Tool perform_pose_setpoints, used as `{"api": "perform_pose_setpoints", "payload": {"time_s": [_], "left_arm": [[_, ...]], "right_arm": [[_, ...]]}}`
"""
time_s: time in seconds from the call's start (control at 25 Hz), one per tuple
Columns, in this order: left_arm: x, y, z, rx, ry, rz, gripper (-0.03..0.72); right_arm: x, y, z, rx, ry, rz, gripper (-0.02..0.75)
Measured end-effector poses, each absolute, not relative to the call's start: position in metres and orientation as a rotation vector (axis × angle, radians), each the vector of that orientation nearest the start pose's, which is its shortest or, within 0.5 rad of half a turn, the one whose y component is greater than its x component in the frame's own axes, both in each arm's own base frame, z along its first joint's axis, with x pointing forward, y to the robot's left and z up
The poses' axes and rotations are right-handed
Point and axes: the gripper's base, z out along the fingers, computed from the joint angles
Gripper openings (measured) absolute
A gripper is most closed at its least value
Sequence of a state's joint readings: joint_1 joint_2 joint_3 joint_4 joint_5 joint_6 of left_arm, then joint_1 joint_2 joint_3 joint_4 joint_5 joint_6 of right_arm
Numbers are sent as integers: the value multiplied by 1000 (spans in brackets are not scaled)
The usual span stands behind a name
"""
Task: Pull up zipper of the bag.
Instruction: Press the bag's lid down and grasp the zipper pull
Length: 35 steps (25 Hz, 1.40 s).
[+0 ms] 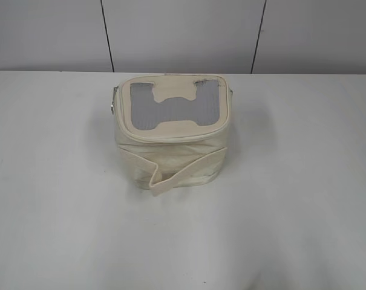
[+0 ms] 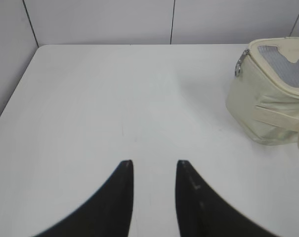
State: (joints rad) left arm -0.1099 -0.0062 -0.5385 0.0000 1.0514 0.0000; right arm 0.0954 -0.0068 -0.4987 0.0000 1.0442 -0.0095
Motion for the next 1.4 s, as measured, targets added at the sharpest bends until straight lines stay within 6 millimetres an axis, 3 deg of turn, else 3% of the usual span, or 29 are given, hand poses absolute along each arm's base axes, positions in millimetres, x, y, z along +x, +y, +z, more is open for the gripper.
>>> {"api": "perform_pose_setpoints", "payload": {"time_s": [1.4], "left_arm": [[-10,1,289,109,1988,-71,231]], "right_arm": [[-5,1,278,-107,2019,78,507]]}}
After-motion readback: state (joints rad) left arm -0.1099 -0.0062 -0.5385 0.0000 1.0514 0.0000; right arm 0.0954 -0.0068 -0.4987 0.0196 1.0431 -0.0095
